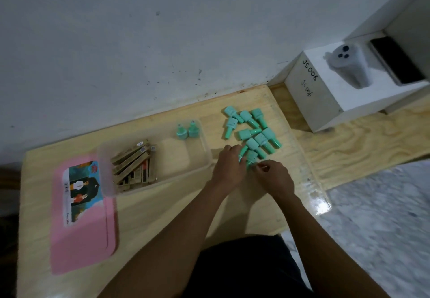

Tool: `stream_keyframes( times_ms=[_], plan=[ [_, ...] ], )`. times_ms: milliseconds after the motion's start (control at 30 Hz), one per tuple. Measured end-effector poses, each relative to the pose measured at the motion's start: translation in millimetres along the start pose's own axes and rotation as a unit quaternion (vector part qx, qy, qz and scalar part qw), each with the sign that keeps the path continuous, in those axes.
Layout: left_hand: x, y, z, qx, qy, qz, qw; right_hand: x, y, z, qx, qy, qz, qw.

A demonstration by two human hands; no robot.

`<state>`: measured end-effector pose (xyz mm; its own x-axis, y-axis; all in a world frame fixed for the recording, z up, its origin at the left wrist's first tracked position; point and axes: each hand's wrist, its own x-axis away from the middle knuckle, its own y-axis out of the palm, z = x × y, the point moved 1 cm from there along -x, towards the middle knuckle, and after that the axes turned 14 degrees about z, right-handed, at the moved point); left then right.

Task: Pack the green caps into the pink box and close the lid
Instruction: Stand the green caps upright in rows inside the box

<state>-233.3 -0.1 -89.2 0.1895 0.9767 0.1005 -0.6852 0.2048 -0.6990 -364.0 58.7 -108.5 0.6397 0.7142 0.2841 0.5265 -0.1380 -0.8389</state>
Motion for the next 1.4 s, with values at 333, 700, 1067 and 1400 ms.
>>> stream_keyframes(
  times_ms=[333, 700, 1067, 1400],
  plan=[
    [-30.0, 13.5, -1.7, -0.099, -0.097, -0.02, 0.99, -0.8, 14.0, -24.8, -0.03, 0.048, -0.019, 0.998],
    [-37.3, -6.5, 2.0, 0.046, -0.185, -0.041, 0.981, 4.5, 20.9, -41.7, -0.052, 0.089, -0.008, 0.995],
    [-23.4, -80.6, -0.6, 0.268, -0.178, 0.076, 0.944, 16.4, 6.3, -26.2, -0.245, 0.029, 0.028, 0.969],
    [-16.5, -145.6, -52.0, 0.155, -0.11, 0.235, 0.953, 7.6, -31.9, -131.2, -0.205, -0.249, 0.01, 0.946]
  ],
)
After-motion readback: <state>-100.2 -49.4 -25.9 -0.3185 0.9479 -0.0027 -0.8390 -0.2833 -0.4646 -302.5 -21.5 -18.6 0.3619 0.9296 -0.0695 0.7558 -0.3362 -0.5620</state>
